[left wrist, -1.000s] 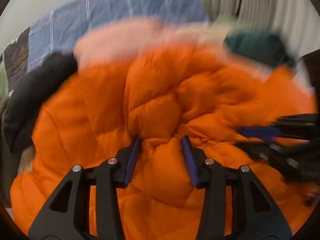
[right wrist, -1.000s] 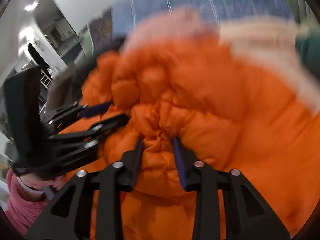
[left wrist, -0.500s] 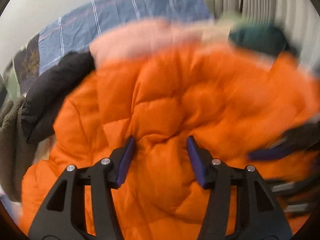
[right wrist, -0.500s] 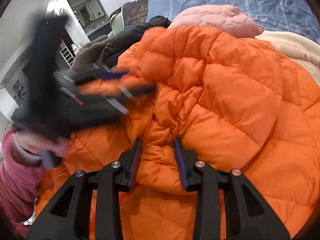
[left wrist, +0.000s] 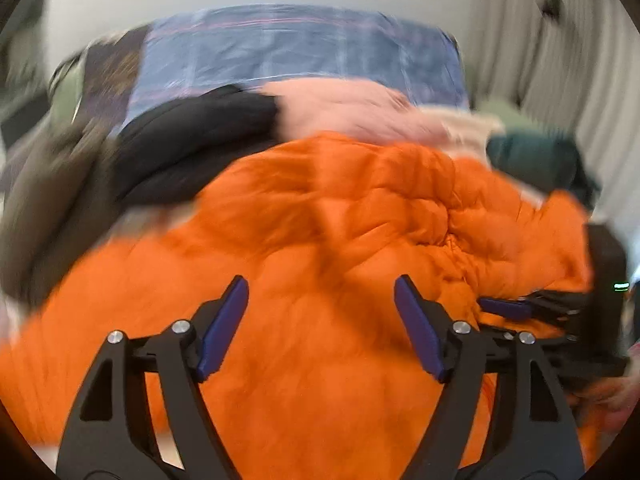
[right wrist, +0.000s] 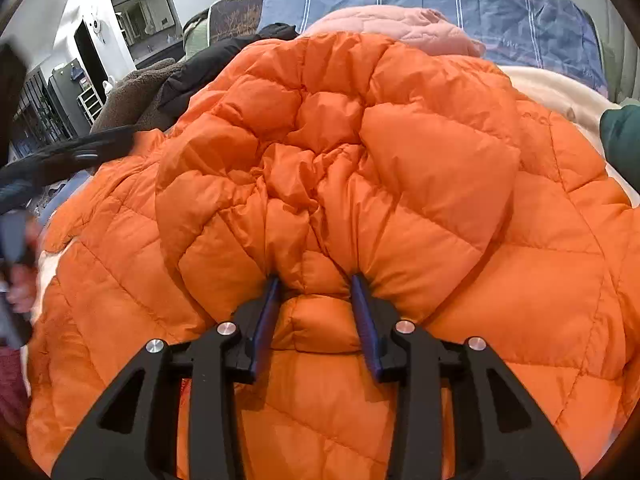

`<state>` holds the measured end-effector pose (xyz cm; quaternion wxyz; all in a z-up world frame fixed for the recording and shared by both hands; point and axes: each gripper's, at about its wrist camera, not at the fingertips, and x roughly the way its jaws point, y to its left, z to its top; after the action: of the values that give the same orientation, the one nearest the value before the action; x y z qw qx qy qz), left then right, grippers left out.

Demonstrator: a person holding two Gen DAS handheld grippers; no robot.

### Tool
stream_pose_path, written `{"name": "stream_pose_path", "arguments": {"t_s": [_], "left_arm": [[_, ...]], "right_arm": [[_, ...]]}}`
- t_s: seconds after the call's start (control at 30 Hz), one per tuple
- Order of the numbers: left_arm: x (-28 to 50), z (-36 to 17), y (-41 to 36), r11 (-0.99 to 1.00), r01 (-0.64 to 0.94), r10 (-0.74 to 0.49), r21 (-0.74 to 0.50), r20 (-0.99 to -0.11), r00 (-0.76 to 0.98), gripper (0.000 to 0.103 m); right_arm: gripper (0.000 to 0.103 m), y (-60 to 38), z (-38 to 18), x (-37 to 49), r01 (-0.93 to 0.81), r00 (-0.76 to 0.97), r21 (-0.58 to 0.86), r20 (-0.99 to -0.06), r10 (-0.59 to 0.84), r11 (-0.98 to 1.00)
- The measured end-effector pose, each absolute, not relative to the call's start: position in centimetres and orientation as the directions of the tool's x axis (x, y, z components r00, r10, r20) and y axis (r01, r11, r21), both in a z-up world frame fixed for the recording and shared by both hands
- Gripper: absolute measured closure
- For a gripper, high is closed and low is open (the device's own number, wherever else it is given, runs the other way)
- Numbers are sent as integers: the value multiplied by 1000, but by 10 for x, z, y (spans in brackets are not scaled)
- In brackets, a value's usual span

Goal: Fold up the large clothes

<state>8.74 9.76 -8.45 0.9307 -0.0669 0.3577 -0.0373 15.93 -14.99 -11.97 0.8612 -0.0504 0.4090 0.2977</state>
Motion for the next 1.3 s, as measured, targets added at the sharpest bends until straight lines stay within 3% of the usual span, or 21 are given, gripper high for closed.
{"name": "stream_pose_path", "arguments": {"t_s": [0.2,0.4,0.73,0.8,0.83,0.87,0.9,0.97,1.1,1.17,1.3], "left_arm": [[-15,-120,199,900,-235,-78,-366,-668,740,24],[-79,-172,287,660,-472,-67,-585,-671,739,24],[-97,-215,376,172,-595,106,-785,-586,804,22],[-94,-212,380,150,-594,165,-791,-572,804,27],[-90,-209,380,165,-592,199,-789,-561,803,50],[-87,-208,381,190,-579,202,-792,-546,813,88],[-82,-204,381,210,-566,186,-797,-536,824,99],[-77,-186,375,260,-503,177,-825,-471,864,100],[-43,-95,315,558,-358,147,-749,-335,931,99],[-17,-47,266,688,-212,40,-694,-255,966,99],[42,16,159,835,62,-201,-547,-198,959,99]], "right_arm": [[63,-151,-123,155,-552,496,173,-718,488,816],[63,-147,-121,163,-554,508,153,-717,478,818],[62,-148,-121,162,-552,507,166,-711,487,817],[62,-149,-121,162,-552,505,172,-709,492,816],[62,-150,-121,162,-552,505,174,-708,493,815],[62,-150,-121,162,-552,505,175,-708,494,815],[62,-150,-121,162,-552,505,175,-708,494,815],[62,-149,-121,162,-552,506,173,-708,493,816],[61,-149,-121,162,-549,508,176,-706,494,817],[61,-149,-122,163,-549,508,179,-704,496,817],[61,-150,-122,163,-549,508,184,-702,500,816]]}}
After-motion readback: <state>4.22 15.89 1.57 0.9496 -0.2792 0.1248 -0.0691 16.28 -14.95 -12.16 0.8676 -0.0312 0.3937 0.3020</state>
